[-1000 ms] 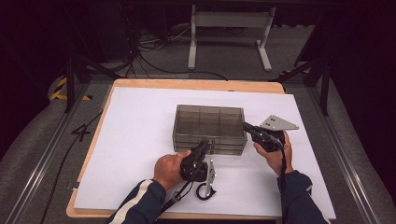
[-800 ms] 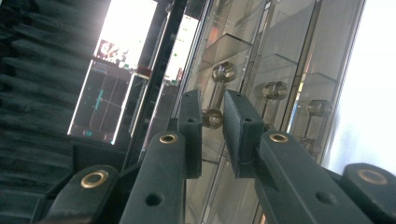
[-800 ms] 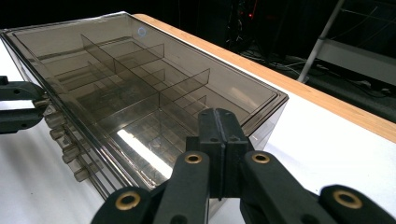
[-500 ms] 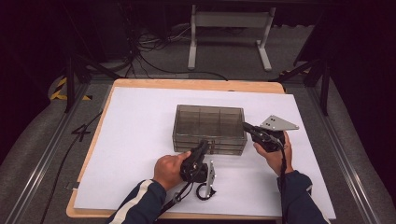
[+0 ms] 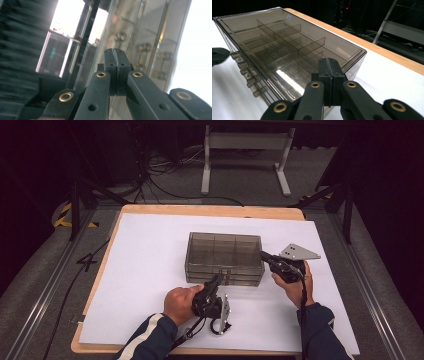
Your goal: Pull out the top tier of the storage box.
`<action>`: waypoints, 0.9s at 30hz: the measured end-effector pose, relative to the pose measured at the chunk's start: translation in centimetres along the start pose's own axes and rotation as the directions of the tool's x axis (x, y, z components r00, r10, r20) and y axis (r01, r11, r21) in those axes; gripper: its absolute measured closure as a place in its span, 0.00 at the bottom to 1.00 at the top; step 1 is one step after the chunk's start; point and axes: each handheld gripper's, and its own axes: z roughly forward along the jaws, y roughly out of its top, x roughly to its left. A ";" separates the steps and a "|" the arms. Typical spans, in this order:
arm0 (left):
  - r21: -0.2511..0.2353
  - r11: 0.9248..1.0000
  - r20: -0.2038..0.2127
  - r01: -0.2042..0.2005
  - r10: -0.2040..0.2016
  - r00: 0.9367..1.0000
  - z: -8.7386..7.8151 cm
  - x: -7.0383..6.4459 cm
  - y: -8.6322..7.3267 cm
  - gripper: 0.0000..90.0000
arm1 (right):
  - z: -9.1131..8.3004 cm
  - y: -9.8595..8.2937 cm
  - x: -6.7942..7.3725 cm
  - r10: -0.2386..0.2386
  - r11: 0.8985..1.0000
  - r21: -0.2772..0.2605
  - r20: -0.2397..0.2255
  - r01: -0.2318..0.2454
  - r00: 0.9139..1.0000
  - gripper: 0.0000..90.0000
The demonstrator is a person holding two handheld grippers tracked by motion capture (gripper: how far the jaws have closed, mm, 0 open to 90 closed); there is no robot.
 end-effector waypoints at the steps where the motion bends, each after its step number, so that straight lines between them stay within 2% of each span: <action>1: -0.004 1.000 0.003 0.013 -0.013 1.000 0.0 0.0 -0.1 0.97 | 0.0 0.0 0.0 -0.001 1.000 0.001 0.002 0.001 1.000 1.00; 2: -0.006 1.000 0.017 0.009 -0.009 1.000 0.0 0.1 -0.2 0.94 | 0.0 0.0 0.1 -0.004 1.000 0.001 0.003 0.004 1.000 1.00; 5: -0.004 1.000 0.016 -0.024 0.024 1.000 0.2 -0.2 0.1 0.87 | 0.0 0.0 0.0 -0.003 1.000 0.001 -0.001 0.003 1.000 1.00; 6: 0.012 0.999 0.015 -0.039 0.039 0.999 0.3 -0.3 0.2 0.85 | 0.0 0.0 0.0 0.000 1.000 0.001 -0.004 0.000 1.000 1.00; 7: 0.009 0.998 0.000 -0.062 0.062 0.998 0.5 -0.4 0.4 0.83 | 0.0 0.0 0.0 0.000 1.000 0.000 -0.003 0.000 1.000 1.00; 9: 0.015 0.998 -0.011 -0.066 0.066 0.998 0.7 -0.5 0.5 0.83 | 0.0 0.0 0.0 0.001 1.000 0.000 -0.003 -0.001 1.000 1.00; 11: 0.012 0.998 -0.027 -0.065 0.065 0.998 0.9 -0.5 0.7 0.83 | 0.0 0.0 0.0 -0.002 1.000 0.000 -0.001 0.002 1.000 1.00; 15: 0.000 0.994 -0.051 -0.109 0.109 0.993 1.0 -0.8 1.1 0.87 | 0.0 0.0 0.0 -0.002 1.000 0.000 0.002 0.002 1.000 1.00; 18: -0.012 0.993 -0.051 -0.115 0.114 0.992 0.8 -0.9 1.1 0.89 | 0.0 0.0 0.1 -0.003 1.000 -0.002 0.003 0.003 1.000 1.00; 19: -0.041 0.992 -0.031 -0.117 0.116 0.993 0.6 -0.9 1.2 0.94 | 0.0 0.0 0.1 -0.005 1.000 -0.001 0.002 0.005 1.000 1.00; 20: -0.023 0.992 -0.062 -0.126 0.124 0.990 0.6 -0.9 1.5 1.00 | 0.0 0.0 0.1 -0.004 1.000 -0.001 0.003 0.004 1.000 1.00; 21: -0.011 0.992 -0.055 -0.126 0.125 0.991 0.6 -0.7 1.5 1.00 | 0.0 0.0 0.0 -0.005 1.000 0.000 0.001 0.005 1.000 1.00; 22: -0.014 0.995 -0.044 -0.100 0.099 0.994 0.7 -0.3 1.4 1.00 | 0.0 0.0 0.0 -0.003 1.000 0.000 0.002 0.003 1.000 1.00; 24: -0.010 0.995 -0.029 -0.097 0.096 0.995 0.7 0.0 1.4 1.00 | 0.0 0.0 0.1 -0.007 1.000 0.000 0.003 0.007 1.000 1.00; 26: -0.011 0.992 -0.030 -0.126 0.126 0.992 0.6 -0.2 1.4 1.00 | 0.0 0.0 0.1 -0.009 1.000 0.000 0.003 0.009 1.000 1.00; 27: -0.009 0.989 -0.051 -0.151 0.150 0.987 0.3 -0.3 1.4 0.96 | -0.1 0.0 0.1 -0.009 1.000 0.000 0.003 0.009 1.000 1.00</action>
